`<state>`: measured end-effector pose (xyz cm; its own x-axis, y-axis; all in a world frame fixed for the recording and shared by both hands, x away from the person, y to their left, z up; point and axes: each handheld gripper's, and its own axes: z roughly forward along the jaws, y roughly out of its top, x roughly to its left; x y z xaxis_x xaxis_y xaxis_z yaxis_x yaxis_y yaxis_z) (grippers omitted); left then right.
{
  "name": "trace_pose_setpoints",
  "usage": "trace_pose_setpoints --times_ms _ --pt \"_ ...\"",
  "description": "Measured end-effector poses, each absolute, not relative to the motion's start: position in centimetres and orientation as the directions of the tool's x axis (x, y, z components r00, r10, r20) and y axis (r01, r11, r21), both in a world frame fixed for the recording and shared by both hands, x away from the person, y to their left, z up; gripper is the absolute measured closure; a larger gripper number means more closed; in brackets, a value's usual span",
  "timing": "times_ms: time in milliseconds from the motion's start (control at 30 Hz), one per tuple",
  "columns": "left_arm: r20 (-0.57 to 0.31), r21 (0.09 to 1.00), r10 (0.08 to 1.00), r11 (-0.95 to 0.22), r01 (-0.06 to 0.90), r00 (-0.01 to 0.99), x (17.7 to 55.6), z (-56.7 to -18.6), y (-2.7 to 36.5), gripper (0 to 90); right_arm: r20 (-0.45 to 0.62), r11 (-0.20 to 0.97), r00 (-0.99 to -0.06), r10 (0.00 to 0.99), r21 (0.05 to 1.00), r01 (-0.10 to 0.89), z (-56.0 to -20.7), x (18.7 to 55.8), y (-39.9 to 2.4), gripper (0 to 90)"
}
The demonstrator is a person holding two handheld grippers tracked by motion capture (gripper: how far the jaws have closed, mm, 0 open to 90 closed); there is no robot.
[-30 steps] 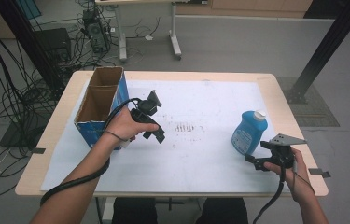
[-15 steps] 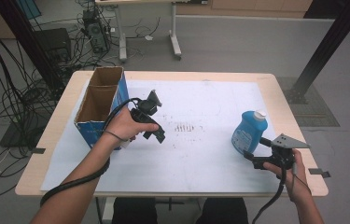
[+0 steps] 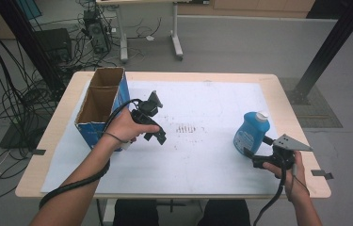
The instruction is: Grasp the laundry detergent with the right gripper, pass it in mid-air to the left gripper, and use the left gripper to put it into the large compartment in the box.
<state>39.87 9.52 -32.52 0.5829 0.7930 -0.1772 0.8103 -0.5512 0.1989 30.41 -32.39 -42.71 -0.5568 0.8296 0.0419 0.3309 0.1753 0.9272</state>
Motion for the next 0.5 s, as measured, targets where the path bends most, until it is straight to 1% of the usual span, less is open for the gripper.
trace_pose_setpoints --times_ms 500 --pt "-0.198 0.204 0.787 -0.550 0.810 0.584 39.76 -32.51 9.61 10.3 0.030 0.151 -0.513 0.858 0.939 0.308 -42.39 31.42 -32.13 8.6"
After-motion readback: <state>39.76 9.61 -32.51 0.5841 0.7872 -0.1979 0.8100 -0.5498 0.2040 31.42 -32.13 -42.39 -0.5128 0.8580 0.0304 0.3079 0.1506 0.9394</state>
